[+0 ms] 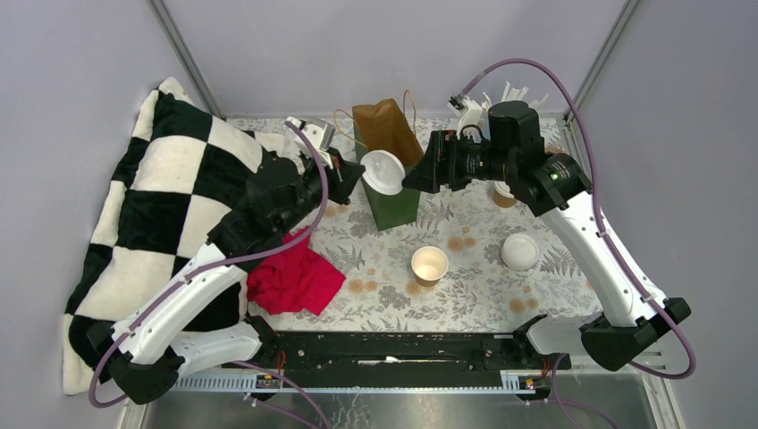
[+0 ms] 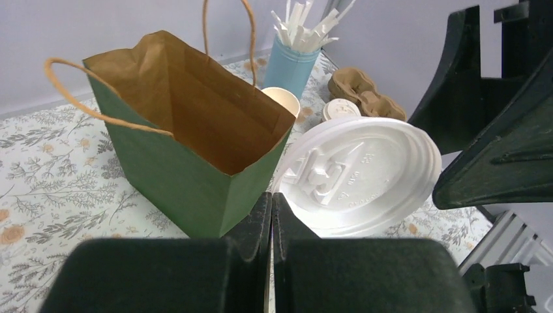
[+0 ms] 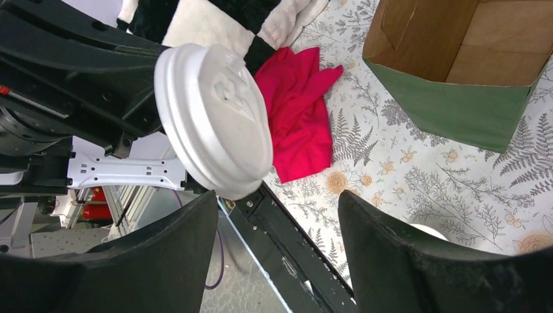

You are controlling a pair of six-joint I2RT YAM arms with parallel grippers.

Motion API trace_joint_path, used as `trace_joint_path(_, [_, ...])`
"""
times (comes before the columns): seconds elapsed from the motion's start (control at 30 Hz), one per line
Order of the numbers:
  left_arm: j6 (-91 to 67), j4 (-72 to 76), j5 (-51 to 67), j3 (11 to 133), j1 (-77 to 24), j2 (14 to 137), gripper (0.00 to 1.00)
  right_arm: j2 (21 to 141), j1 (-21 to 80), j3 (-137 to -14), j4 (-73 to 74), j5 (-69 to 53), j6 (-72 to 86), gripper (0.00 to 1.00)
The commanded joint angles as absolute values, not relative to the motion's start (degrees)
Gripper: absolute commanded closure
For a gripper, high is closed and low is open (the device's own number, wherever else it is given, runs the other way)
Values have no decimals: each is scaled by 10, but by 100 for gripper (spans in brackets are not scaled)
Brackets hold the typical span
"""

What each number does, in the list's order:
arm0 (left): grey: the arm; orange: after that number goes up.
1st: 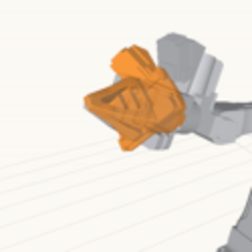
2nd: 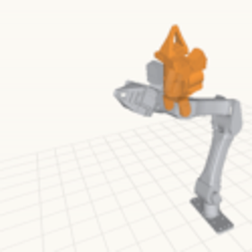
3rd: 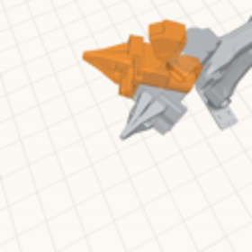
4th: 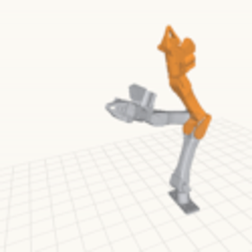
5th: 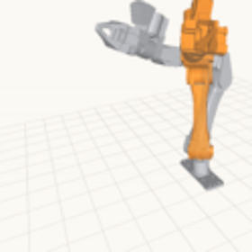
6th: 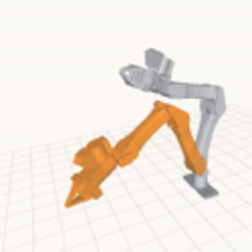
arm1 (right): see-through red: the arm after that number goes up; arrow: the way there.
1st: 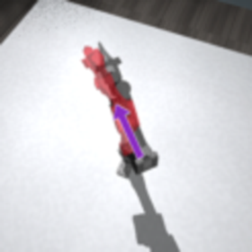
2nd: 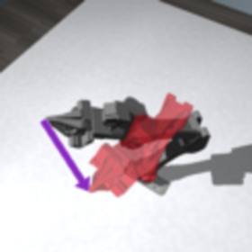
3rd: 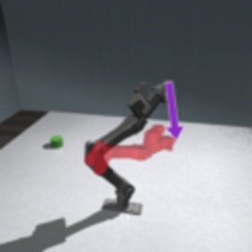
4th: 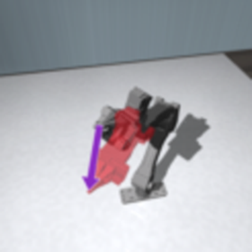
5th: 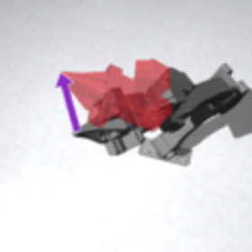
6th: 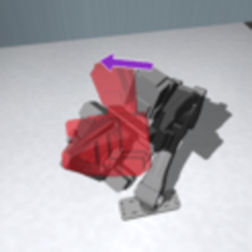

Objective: Pack the takeout coffee

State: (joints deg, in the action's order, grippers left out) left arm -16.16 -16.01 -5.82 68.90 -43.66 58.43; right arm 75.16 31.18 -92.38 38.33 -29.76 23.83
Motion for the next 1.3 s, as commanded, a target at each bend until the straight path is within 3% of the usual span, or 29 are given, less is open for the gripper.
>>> trace_joint_path(0.0, [-115, -138, -52, 729, -457, 616, 100, 747, 327, -936, 365, -305, 224, 27])
trace_joint_path(0.23, [-163, -200, -95, 781, -463, 642, 100, 779, 360, -991, 427, -158, 172, 46])
trace_joint_path(0.5, [-194, -269, -118, 804, -465, 656, 100, 778, 426, -997, 447, -42, 171, 27])
trace_joint_path(0.93, [-289, -417, -134, 877, -478, 711, 100, 841, 477, -1062, 536, 159, 209, 36])
trace_joint_path(1.1, [-299, -460, -163, 901, -490, 732, 100, 879, 507, -1104, 586, 216, 214, 52])
trace_joint_path(1.27, [-308, -520, -185, 943, -494, 764, 100, 899, 523, -1122, 619, 255, 221, 62])
